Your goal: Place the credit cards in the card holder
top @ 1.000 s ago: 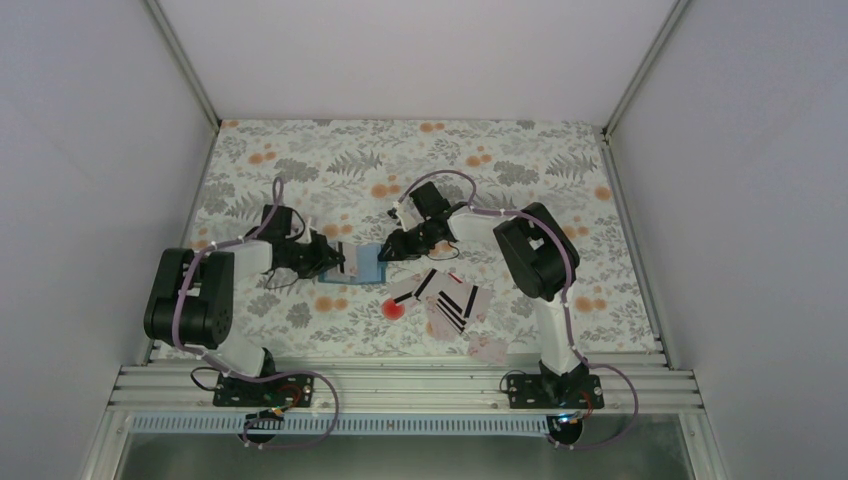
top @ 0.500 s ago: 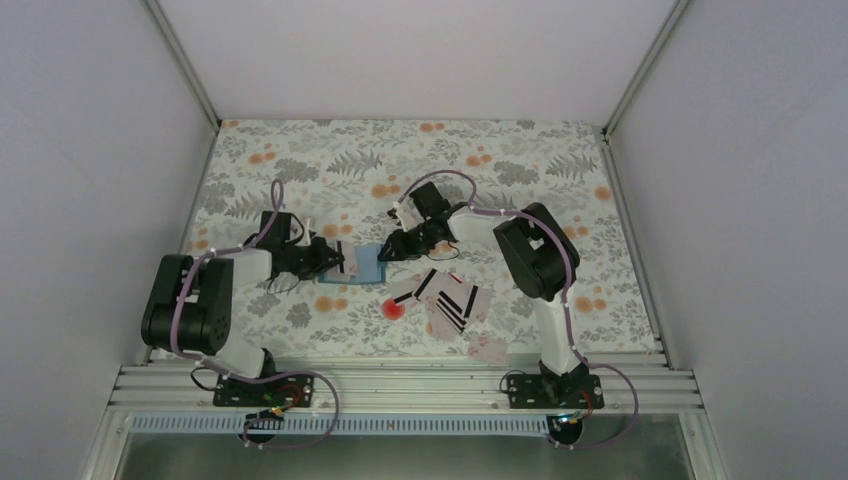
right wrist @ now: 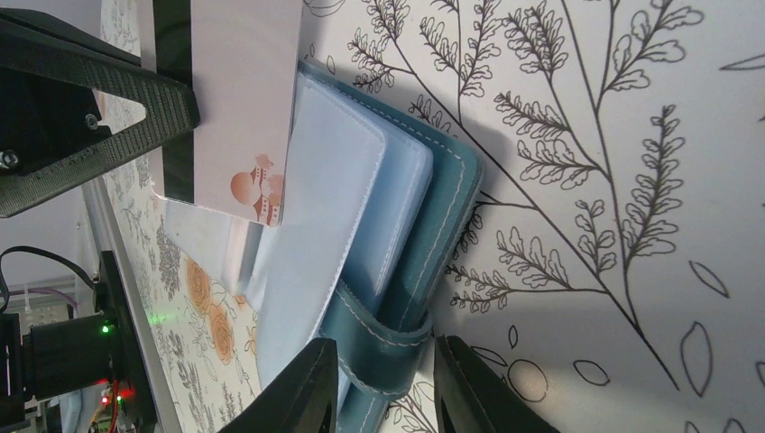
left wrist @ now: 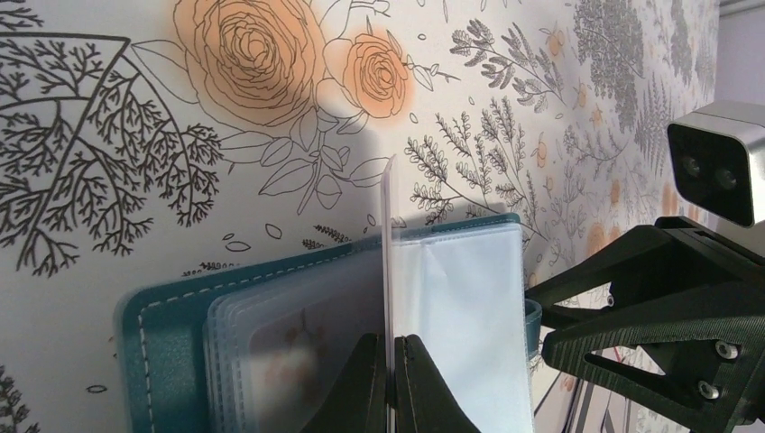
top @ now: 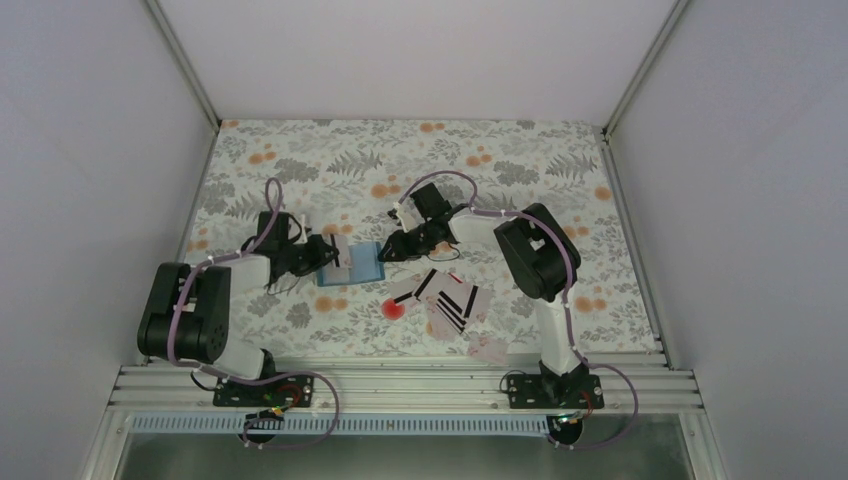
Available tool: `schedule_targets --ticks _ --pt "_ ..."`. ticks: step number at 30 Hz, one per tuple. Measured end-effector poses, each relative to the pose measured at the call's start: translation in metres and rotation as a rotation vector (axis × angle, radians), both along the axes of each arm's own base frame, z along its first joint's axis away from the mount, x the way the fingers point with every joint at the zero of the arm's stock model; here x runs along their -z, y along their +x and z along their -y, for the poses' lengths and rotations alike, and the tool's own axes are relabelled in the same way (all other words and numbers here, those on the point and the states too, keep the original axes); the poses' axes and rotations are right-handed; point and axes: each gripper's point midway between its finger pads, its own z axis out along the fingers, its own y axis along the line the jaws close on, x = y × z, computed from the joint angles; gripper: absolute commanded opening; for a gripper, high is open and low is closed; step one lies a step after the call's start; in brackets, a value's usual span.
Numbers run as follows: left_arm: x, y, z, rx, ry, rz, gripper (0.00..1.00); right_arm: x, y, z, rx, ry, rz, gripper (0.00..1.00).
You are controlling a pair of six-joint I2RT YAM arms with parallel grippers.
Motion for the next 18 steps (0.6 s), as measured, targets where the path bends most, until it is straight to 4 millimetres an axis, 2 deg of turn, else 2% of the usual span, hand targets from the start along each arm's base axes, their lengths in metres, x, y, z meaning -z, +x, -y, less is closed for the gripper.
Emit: schedule_targets --ticks 8,18 --pt "-0.001 -0.001 0.014 0.031 -0.019 0.032 0.02 0.0 0.0 0.0 0.001 0.0 0.0 0.29" --pt "-0.001 -0.002 0.016 0.02 -0.044 0.045 0.02 0.0 0.0 0.0 0.001 0.001 0.0 0.29"
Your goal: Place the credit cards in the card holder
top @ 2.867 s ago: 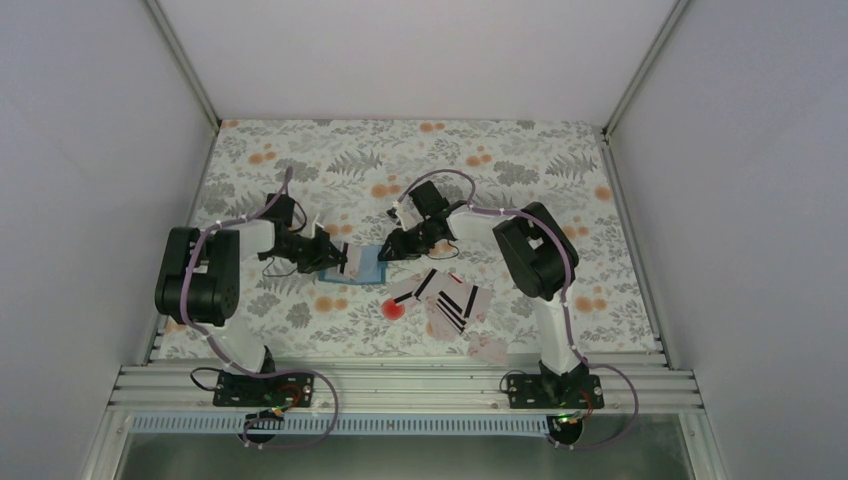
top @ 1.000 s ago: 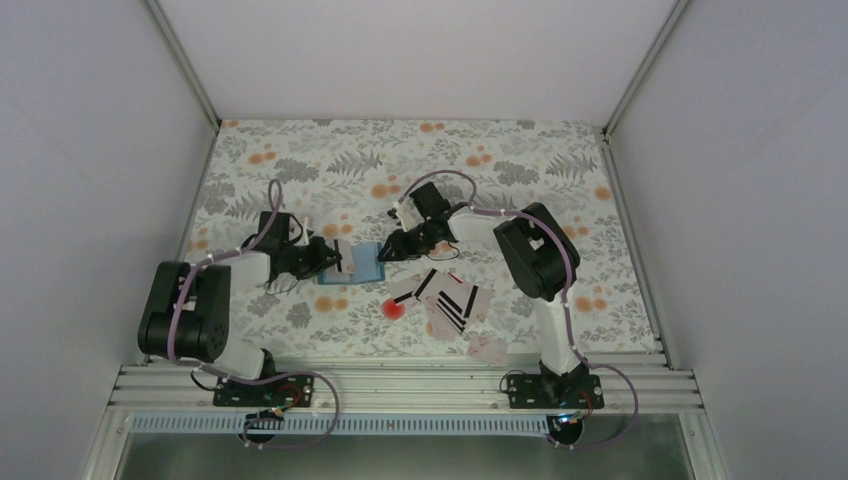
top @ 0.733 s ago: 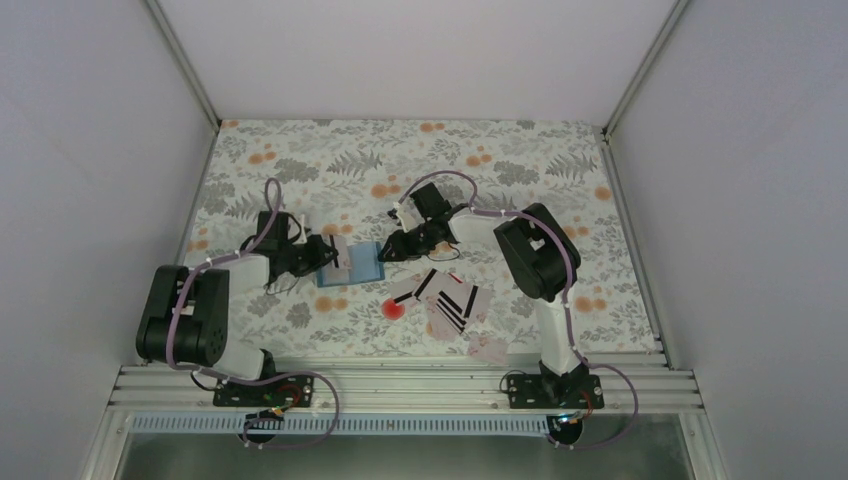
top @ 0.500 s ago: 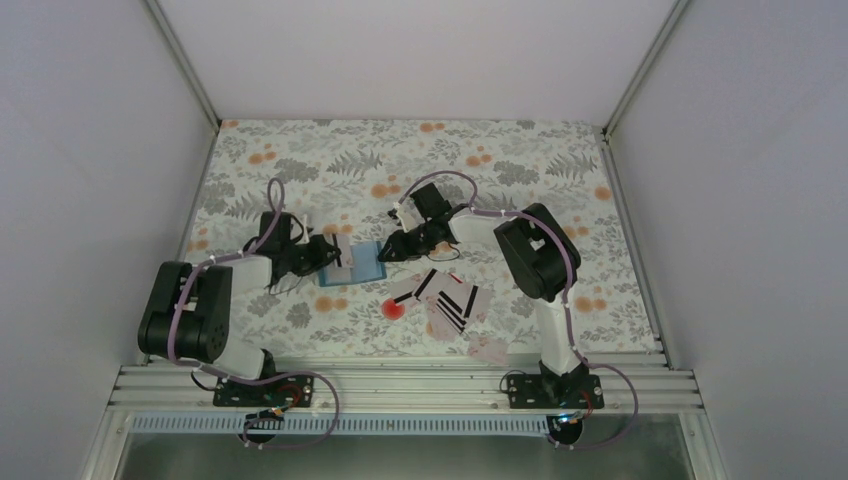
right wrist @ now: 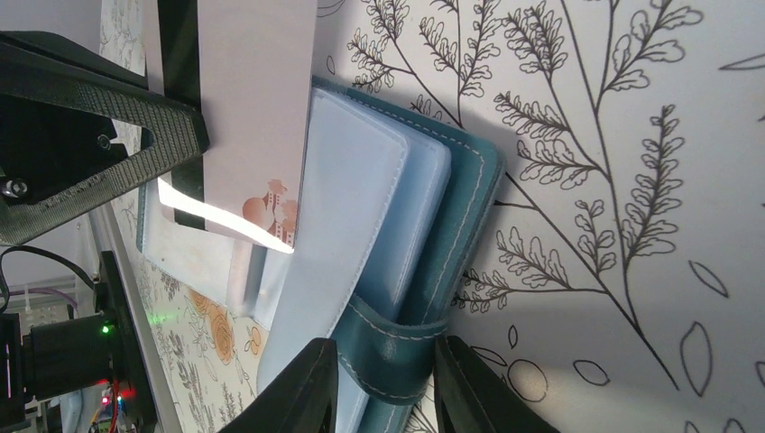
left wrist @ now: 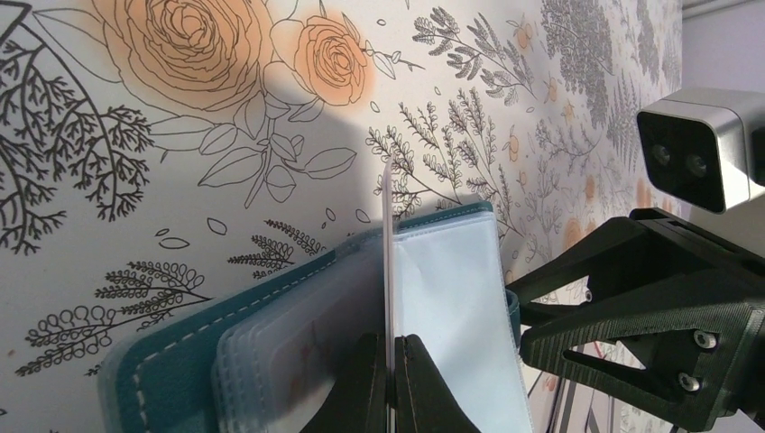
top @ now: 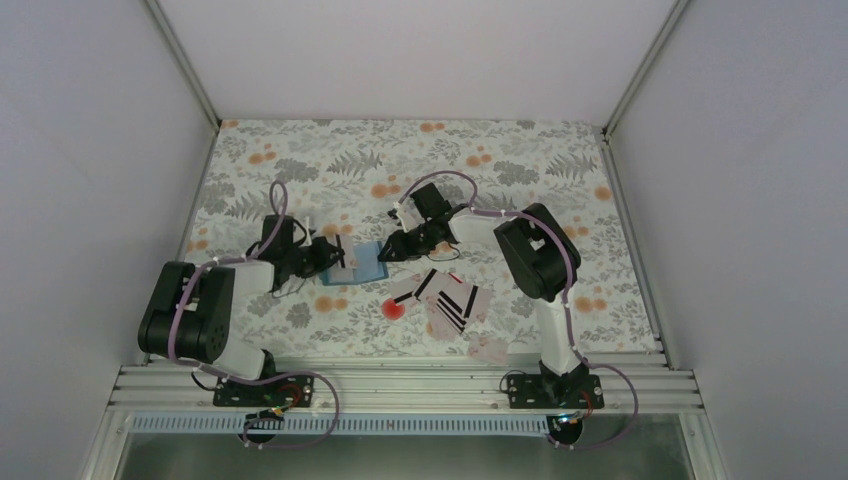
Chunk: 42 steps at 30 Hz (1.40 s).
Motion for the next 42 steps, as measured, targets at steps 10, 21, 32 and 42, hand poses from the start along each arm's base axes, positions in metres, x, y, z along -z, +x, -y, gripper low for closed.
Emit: schedule_targets --ticks 10,21,32,42 --pt "0.003 -0.01 0.006 -0.034 -0.092 -0.041 0.03 0.001 -0.001 0.001 0.0 0.0 0.0 0.29" --pt "0.003 -0.014 0.008 -0.028 -0.11 -0.052 0.02 0.0 -0.001 0.001 0.0 0.005 0.009 0.29" --pt "0.004 -0.023 0.013 -0.025 -0.166 -0.095 0.02 0.0 -0.001 0.001 -0.002 0.005 0.012 0.29" --pt "0.007 -0.024 0.018 -0.013 -0.2 -0.174 0.02 0.0 -0.001 0.001 -0.003 0.006 0.012 0.29"
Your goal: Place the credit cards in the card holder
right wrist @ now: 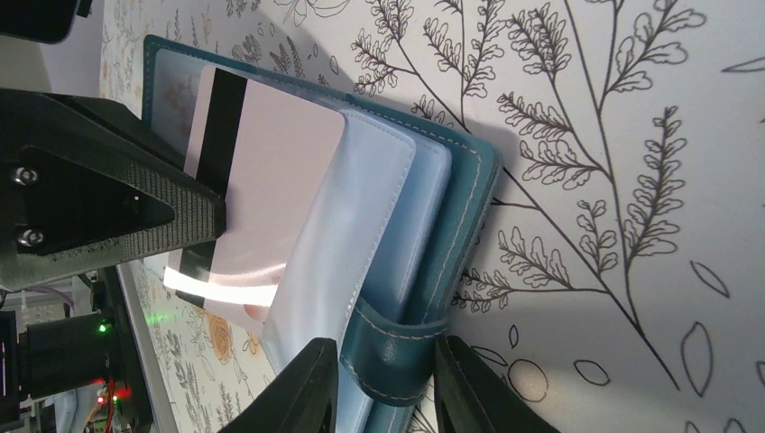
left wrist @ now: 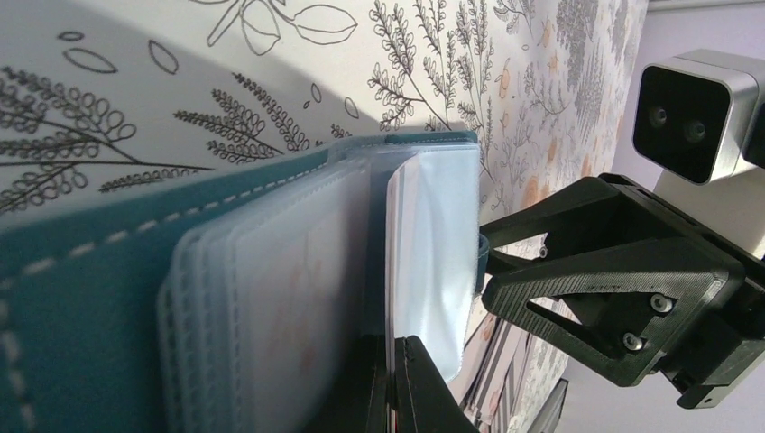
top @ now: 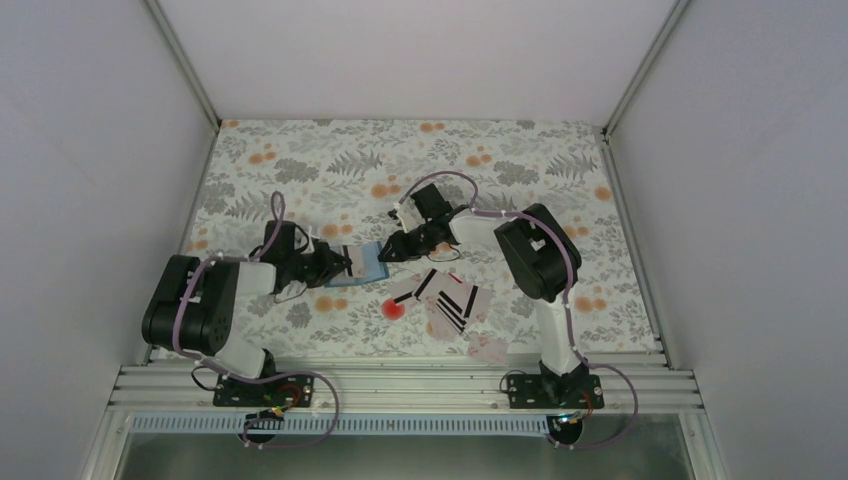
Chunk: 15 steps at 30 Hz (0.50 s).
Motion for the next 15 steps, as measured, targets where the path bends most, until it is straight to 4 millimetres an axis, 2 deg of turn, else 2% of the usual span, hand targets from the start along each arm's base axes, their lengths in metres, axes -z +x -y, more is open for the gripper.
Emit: schedule_targets --ticks 15 --pt "-0.004 0.003 -0.011 0.011 0.149 -0.129 0.02 0.0 0.0 0.0 0.0 0.003 0.0 0.29"
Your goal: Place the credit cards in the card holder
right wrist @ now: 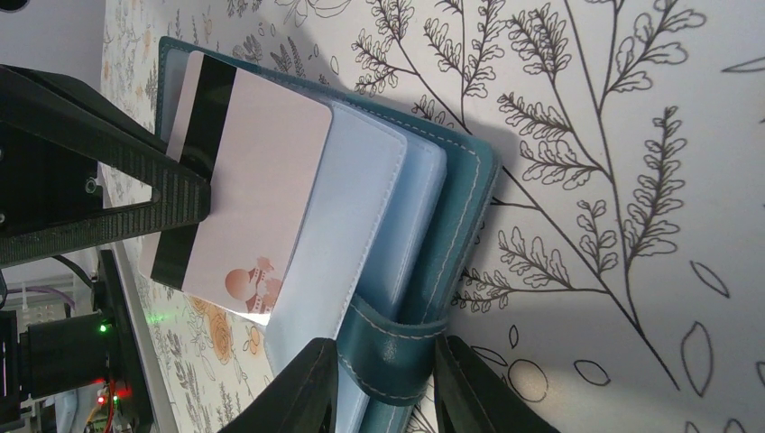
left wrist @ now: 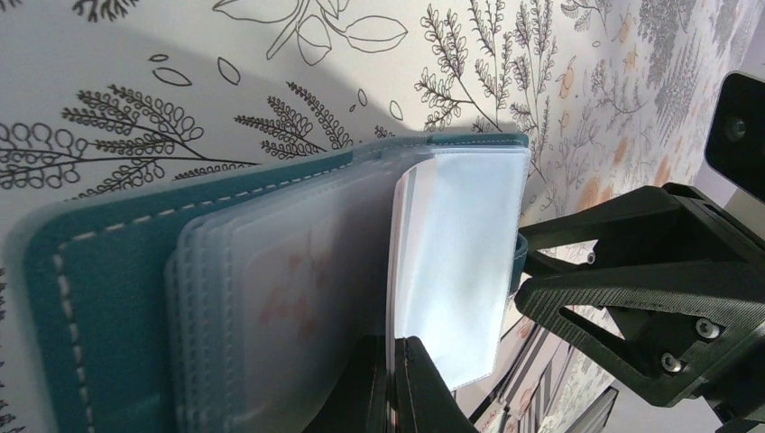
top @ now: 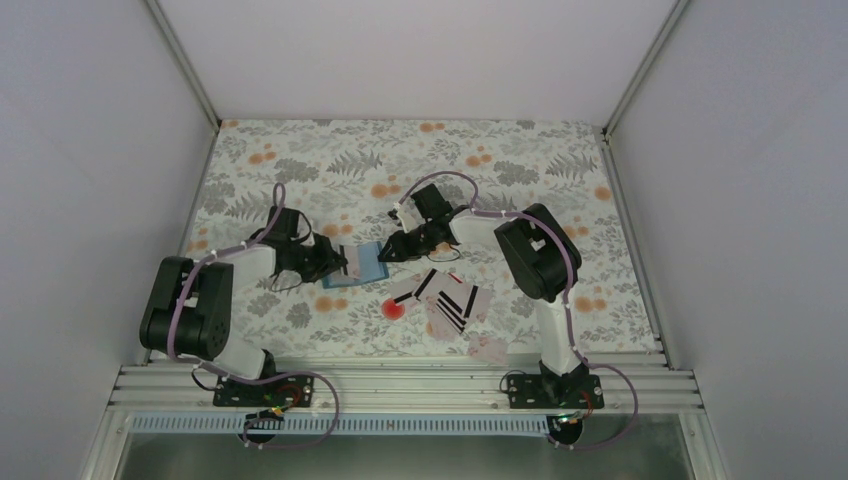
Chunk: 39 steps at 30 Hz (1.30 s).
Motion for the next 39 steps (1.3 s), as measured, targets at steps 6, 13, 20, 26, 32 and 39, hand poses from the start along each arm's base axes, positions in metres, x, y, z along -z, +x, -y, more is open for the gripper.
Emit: schedule_targets --ticks 6,13,20,26,32,39 --pt "0.001 -0.003 -0.001 0.002 0.011 -0.022 0.02 0.0 0.0 0.0 0.0 0.0 0.0 0.29" --pt "0.0 -0.009 -0.001 -0.004 0.016 -0.045 0.02 0.0 0.0 0.0 0.0 0.001 0.001 0.29" --pt "-0.002 -0.016 -0.002 0.005 0.024 -0.079 0.02 0.0 0.0 0.0 -0.001 0.003 0.003 0.29" --pt "-0.003 -0.018 0.002 0.038 0.014 -0.079 0.02 0.0 0.0 0.0 -0.001 0.003 0.004 0.29" --pt "0.0 -0.009 0.003 0.071 0.018 -0.071 0.02 0.0 0.0 0.0 -0.004 0.004 0.007 0.29" --pt "0.0 0.005 0.009 0.135 0.003 -0.032 0.02 0.0 0.0 0.0 -0.006 0.004 0.008 0.29"
